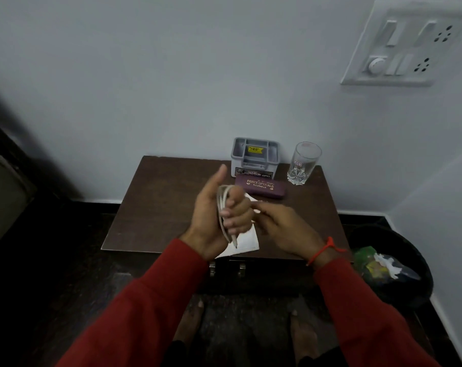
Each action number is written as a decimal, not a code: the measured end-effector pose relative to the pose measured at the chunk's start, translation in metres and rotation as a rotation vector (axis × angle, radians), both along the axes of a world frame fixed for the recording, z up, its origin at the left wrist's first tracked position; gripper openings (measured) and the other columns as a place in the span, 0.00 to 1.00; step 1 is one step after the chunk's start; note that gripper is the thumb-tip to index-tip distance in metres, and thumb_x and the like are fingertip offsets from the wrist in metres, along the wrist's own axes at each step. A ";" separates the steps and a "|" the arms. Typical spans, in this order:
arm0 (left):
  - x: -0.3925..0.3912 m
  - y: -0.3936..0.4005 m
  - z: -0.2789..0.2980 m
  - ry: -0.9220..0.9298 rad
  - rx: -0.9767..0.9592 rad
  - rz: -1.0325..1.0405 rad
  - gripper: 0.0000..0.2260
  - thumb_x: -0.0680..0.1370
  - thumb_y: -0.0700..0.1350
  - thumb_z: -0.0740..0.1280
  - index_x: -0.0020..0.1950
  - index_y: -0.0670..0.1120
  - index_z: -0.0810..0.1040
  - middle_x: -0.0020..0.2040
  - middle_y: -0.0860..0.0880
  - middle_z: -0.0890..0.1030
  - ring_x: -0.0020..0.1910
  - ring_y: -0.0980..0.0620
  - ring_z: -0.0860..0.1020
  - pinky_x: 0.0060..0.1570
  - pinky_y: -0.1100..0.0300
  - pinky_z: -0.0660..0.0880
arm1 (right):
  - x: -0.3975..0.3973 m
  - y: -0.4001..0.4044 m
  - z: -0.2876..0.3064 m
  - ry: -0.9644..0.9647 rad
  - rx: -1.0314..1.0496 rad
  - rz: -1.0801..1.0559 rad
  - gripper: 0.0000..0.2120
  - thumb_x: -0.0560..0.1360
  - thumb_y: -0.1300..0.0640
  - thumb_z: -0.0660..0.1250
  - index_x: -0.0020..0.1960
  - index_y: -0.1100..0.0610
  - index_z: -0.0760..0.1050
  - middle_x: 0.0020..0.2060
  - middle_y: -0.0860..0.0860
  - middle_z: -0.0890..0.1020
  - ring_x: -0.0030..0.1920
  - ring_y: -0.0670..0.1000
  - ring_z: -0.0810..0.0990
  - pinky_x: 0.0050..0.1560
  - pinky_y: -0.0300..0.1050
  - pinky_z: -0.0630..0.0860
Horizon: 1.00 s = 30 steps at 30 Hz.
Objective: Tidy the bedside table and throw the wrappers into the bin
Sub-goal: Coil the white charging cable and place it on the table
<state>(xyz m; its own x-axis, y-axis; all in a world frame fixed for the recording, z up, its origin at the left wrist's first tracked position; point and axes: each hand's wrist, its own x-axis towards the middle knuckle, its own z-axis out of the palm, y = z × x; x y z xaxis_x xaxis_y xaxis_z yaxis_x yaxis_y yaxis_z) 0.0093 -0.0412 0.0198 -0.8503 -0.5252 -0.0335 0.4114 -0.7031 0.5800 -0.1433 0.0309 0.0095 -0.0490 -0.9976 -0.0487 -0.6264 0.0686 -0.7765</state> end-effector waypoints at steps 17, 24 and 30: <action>-0.013 -0.001 -0.030 -0.672 -0.944 0.931 0.21 0.84 0.48 0.60 0.32 0.41 0.74 0.30 0.45 0.76 0.31 0.45 0.77 0.35 0.45 0.74 | 0.038 0.004 0.003 -1.011 0.182 -0.098 0.13 0.76 0.73 0.62 0.58 0.61 0.73 0.45 0.58 0.83 0.42 0.55 0.83 0.43 0.49 0.81; -0.022 0.003 -0.024 -0.656 -0.495 0.836 0.24 0.84 0.50 0.61 0.29 0.46 0.70 0.26 0.49 0.69 0.25 0.52 0.67 0.27 0.59 0.65 | 0.048 0.003 0.001 -0.821 -0.131 -0.183 0.05 0.78 0.69 0.64 0.48 0.63 0.69 0.37 0.63 0.82 0.34 0.58 0.81 0.39 0.52 0.80; -0.011 -0.006 -0.021 -0.503 -0.087 0.545 0.21 0.83 0.54 0.62 0.31 0.48 0.67 0.27 0.51 0.64 0.20 0.55 0.62 0.22 0.65 0.54 | 0.029 0.001 0.003 -0.828 -0.310 -0.476 0.04 0.78 0.68 0.61 0.49 0.63 0.74 0.45 0.61 0.84 0.34 0.59 0.80 0.36 0.52 0.78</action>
<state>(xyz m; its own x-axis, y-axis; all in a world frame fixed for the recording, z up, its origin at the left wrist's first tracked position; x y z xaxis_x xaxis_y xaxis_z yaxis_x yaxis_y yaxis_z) -0.0016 -0.0474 -0.0014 -0.3613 -0.8865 -0.2891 0.3586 -0.4183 0.8345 -0.1145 0.0314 0.0123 -0.5143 -0.8575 0.0111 0.1587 -0.1079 -0.9814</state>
